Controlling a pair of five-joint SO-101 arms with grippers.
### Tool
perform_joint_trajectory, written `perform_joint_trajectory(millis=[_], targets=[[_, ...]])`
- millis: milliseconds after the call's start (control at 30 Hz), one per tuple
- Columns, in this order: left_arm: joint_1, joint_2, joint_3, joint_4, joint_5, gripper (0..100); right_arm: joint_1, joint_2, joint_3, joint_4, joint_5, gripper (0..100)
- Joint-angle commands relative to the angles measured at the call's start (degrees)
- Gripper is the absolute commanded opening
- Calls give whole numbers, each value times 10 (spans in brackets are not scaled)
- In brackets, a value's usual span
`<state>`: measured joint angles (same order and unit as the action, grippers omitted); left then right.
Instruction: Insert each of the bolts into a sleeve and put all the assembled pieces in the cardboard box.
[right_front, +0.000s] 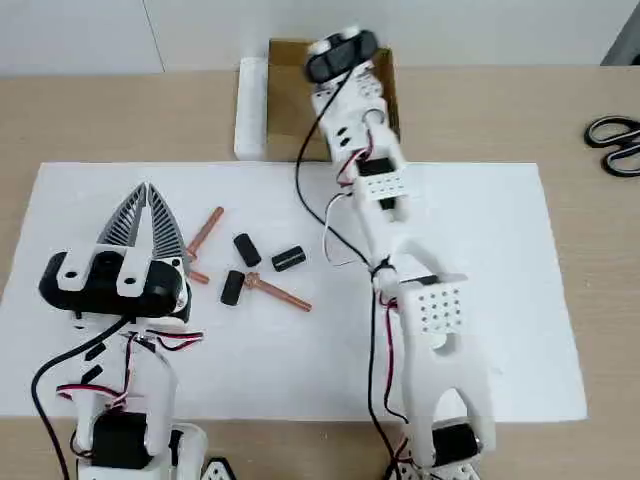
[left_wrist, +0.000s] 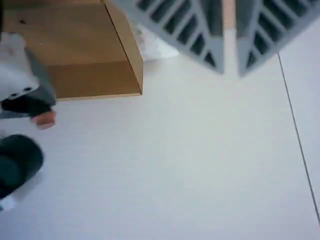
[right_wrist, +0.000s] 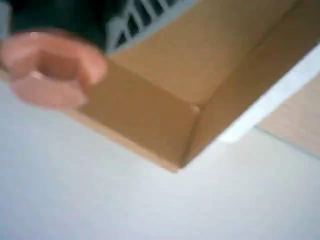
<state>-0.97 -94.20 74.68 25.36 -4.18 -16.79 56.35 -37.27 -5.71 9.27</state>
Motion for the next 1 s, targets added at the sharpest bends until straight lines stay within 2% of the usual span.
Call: perform_joint_trajectory(millis=[0,367,500,600,733,967], targets=[[-4,-5,-2,-14,0,6,-13,21,-105,-20,-6,3],[-4,-5,-2,-14,0,6,-23,210,-309,-15,-4,4],[-4,-5,-2,-14,0,6,-29,236,-332,17,-3,13],[-4,-5,-2,-14,0,6,-31,235,-332,76,-4,116],[-4,-5,-2,-14,0,6,-33,234,-332,91,-3,263],[-4,-5,-2,-14,0,6,-34,234,-395,91,-3,251]])
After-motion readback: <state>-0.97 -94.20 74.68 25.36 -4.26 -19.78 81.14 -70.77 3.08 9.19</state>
